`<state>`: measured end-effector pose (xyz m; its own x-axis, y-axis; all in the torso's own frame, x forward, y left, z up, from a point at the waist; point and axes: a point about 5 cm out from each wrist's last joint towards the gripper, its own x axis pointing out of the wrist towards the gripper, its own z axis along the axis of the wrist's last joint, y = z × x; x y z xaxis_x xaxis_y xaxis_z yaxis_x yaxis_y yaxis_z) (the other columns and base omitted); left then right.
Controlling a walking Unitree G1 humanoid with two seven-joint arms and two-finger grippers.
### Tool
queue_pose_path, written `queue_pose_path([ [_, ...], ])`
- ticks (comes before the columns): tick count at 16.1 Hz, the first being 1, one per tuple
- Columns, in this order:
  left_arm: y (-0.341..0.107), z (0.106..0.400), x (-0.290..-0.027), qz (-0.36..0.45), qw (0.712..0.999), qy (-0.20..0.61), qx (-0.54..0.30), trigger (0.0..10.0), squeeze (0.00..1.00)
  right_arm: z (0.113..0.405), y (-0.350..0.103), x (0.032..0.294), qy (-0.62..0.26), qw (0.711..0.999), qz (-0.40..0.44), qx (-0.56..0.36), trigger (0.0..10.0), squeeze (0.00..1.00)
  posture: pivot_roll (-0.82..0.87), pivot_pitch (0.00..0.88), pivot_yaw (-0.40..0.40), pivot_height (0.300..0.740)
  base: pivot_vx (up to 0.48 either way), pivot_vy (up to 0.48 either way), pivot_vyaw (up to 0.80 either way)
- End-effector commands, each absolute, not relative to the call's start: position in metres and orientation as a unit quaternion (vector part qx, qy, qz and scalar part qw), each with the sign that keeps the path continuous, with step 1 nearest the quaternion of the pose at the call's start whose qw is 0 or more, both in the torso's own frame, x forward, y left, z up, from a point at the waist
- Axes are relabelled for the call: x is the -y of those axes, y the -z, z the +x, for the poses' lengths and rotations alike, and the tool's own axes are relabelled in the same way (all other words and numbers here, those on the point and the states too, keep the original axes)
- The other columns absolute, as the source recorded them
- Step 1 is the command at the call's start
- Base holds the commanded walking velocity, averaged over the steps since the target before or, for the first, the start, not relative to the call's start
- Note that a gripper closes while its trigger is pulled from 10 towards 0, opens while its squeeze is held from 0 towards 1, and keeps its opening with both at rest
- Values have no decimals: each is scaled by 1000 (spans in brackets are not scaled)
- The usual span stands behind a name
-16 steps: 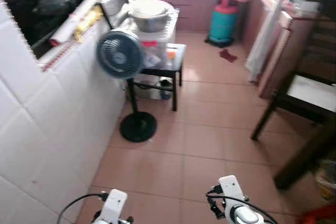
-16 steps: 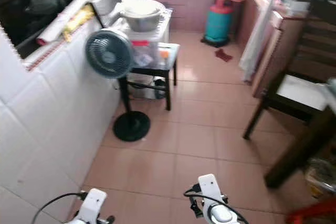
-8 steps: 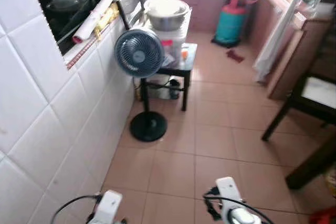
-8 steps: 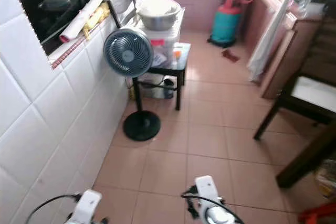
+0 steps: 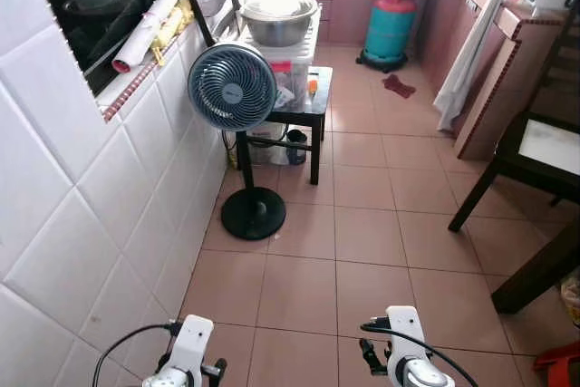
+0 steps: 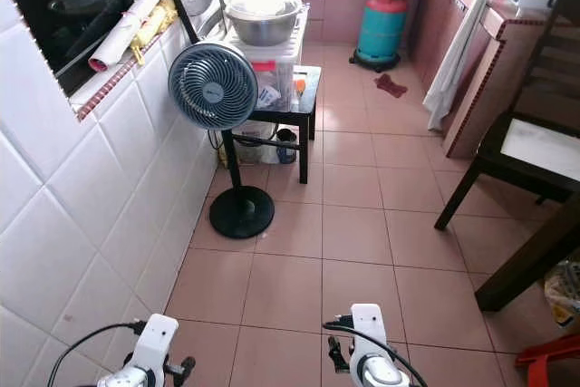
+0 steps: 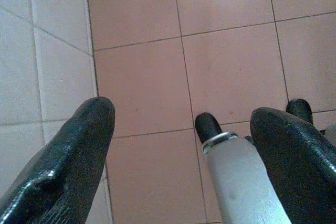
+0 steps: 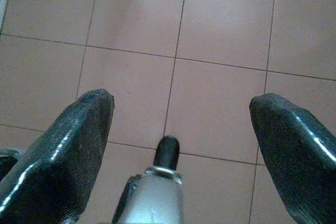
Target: Setting the table
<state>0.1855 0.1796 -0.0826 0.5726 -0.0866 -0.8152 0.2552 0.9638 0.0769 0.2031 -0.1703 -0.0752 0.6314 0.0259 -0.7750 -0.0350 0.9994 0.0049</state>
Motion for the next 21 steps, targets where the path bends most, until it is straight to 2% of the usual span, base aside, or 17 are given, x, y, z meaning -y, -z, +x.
queue_pose_path([
  [1,81,187,-183,100,881,102,-450,10000,0,207,73,168,-15,906,2,-423,10000,0,-31,0,46,740,0,0,0],
  [6,80,192,-182,128,875,119,-452,10000,0,202,76,171,17,904,31,-425,10000,0,-60,0,88,740,0,0,0],
  [11,80,195,-168,121,874,134,-450,10000,0,202,74,185,32,907,24,-420,10000,0,-116,0,78,740,0,0,0],
  [14,81,193,-163,127,870,149,-453,10000,0,203,72,191,48,910,22,-412,10000,0,-152,13,101,740,0,-315,0],
  [16,79,195,-166,137,868,157,-451,10000,0,207,69,197,73,912,33,-402,10000,0,-125,2,69,740,0,-411,0],
  [18,77,198,-180,135,875,115,-450,10000,0,211,68,188,30,913,6,-406,10000,0,-81,0,31,740,0,-431,0],
  [21,76,200,-178,102,887,94,-440,10000,0,218,65,182,-14,913,-30,-407,10000,0,-49,0,1,740,0,-252,0],
])
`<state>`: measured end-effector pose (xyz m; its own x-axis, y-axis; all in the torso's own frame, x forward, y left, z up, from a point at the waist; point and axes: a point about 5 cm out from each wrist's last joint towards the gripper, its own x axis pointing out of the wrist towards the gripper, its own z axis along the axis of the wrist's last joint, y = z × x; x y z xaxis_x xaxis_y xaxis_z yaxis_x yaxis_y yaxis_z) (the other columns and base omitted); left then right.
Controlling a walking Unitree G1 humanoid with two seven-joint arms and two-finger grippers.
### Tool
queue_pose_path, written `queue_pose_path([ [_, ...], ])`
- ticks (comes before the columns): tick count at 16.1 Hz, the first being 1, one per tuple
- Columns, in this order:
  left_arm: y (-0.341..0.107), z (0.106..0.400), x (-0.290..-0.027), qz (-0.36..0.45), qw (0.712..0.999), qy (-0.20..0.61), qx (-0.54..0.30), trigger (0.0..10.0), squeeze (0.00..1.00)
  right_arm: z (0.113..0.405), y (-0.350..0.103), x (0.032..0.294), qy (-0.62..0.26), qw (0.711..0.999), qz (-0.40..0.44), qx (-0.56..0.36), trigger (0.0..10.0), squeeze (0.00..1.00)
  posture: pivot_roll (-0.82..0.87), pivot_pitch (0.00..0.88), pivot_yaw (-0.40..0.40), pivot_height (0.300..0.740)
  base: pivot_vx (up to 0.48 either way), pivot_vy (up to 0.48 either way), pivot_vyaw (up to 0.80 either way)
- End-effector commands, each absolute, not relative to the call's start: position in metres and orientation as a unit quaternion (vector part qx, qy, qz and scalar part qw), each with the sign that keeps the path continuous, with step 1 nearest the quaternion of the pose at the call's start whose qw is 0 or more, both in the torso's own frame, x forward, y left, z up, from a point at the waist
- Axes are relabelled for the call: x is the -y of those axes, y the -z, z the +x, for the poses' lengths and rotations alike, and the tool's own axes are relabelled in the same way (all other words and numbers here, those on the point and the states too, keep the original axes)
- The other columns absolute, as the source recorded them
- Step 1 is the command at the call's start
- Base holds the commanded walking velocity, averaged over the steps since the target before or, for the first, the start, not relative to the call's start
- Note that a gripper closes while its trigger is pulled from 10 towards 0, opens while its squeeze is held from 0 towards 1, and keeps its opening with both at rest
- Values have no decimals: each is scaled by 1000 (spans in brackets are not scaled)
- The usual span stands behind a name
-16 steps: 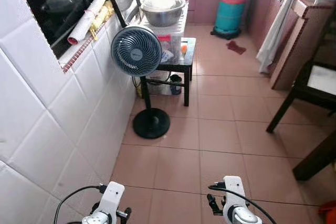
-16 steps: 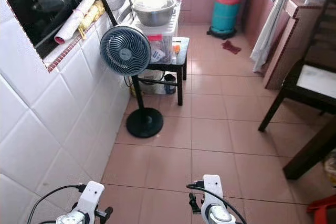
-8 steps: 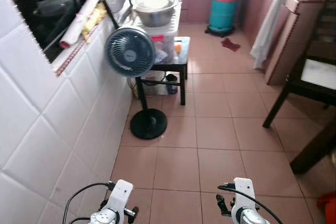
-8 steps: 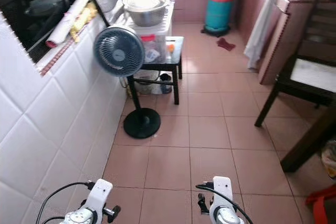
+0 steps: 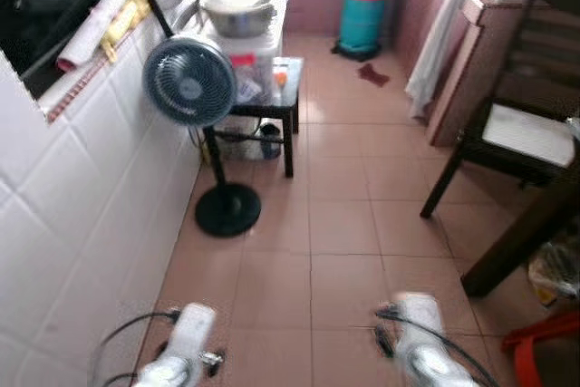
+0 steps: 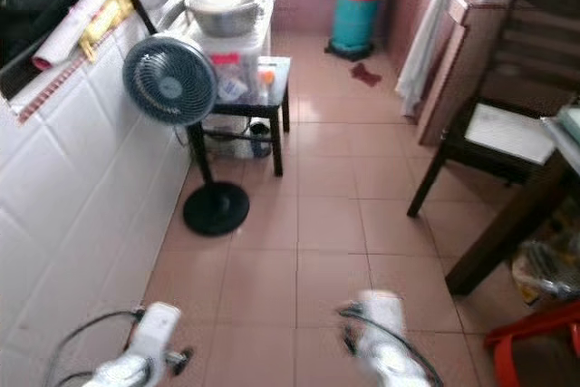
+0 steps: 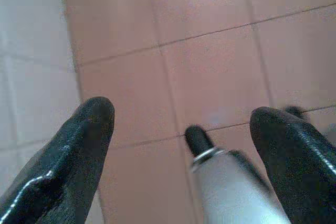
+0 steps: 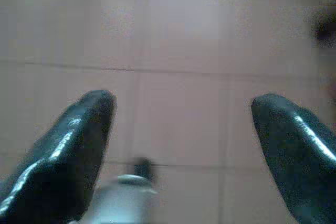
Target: Setting the table
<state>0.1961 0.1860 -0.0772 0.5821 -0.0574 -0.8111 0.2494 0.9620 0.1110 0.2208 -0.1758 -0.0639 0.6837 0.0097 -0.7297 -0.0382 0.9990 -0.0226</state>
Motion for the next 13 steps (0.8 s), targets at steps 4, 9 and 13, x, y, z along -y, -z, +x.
queue_pose_path([
  [4,79,194,-181,92,889,67,-444,10000,0,222,64,170,-51,911,-36,-408,10000,0,-9,0,-33,740,0,0,0],
  [9,85,180,-188,107,881,52,-458,10000,0,218,68,158,-84,904,-46,-417,10000,0,27,0,-44,740,0,0,0],
  [13,86,177,-190,128,877,63,-460,10000,0,209,72,163,-64,899,-42,-431,10000,0,21,0,-21,740,0,0,0],
])
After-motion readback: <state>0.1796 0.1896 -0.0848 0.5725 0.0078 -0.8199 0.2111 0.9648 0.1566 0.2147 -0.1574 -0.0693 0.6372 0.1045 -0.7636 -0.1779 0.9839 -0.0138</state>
